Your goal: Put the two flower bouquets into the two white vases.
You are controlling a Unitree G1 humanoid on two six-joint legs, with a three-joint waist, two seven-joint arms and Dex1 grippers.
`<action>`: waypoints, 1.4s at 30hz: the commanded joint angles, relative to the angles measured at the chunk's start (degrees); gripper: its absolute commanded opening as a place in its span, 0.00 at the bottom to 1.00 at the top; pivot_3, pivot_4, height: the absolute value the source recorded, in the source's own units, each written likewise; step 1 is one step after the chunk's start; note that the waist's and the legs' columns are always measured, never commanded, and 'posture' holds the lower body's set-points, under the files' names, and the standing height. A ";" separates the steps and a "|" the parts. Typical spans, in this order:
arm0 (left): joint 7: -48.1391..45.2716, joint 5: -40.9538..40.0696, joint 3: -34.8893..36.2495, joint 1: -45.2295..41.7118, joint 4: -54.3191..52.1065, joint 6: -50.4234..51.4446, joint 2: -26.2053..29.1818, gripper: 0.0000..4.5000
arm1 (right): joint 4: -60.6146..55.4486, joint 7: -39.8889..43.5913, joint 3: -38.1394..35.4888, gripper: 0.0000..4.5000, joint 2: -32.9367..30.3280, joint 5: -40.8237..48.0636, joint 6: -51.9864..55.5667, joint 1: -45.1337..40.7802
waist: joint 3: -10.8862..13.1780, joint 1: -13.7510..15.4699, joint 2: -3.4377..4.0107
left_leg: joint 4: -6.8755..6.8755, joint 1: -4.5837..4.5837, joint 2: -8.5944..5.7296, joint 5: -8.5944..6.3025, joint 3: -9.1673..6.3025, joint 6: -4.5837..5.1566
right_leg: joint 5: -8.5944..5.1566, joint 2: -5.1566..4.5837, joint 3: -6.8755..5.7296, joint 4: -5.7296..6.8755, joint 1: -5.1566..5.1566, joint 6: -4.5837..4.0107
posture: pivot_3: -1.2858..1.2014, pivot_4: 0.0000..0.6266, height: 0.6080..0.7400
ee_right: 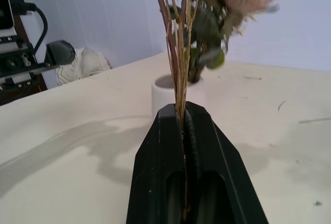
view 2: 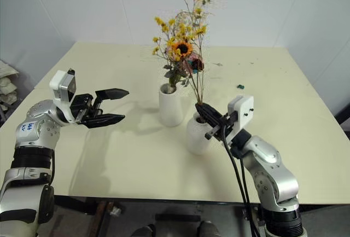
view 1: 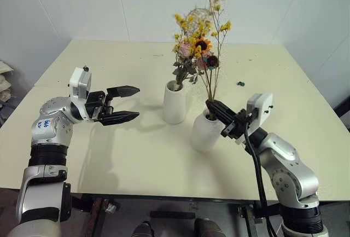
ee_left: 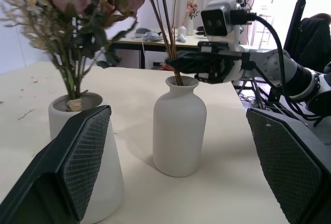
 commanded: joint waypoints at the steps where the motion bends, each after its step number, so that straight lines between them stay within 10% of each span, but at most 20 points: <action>1: -3.03 -0.49 0.77 -1.41 -0.95 -0.47 0.17 1.00 | -1.06 0.61 0.31 0.06 0.26 -0.18 -1.74 0.55 | 0.00 0.01 0.00 | 0.00 0.01 0.01 0.00 0.00 0.00 | 0.00 0.01 0.00 0.00 0.00 0.00 | 0.52 0.24 1.00; 15: -3.52 0.27 0.02 -3.56 1.17 -0.93 -0.88 1.00 | -10.32 0.86 -3.25 0.99 -5.89 4.10 2.12 5.63 | 0.00 0.10 0.00 | 0.00 0.00 0.01 0.00 0.00 0.00 | 0.00 0.01 0.00 -0.03 0.01 -0.01 | 0.52 0.24 1.00; 27: -4.22 0.59 -0.48 -4.72 3.18 -2.01 -1.87 1.00 | -17.55 3.67 -9.15 0.99 -18.56 7.42 7.85 11.95 | 0.00 0.26 -0.01 | 0.00 -0.03 0.00 -0.01 0.00 0.01 | -0.01 -0.01 -0.02 -0.14 0.05 -0.02 | 0.52 0.24 1.00; 42: 2.48 7.85 0.21 -6.56 11.90 -6.77 0.63 1.00 | -13.03 18.21 -41.21 0.99 -32.95 13.02 11.10 28.95 | 0.00 0.22 -0.04 | 0.12 0.00 0.05 -0.05 0.27 0.05 | -0.03 -0.02 0.07 -0.57 0.19 -0.24 | 0.52 0.24 1.00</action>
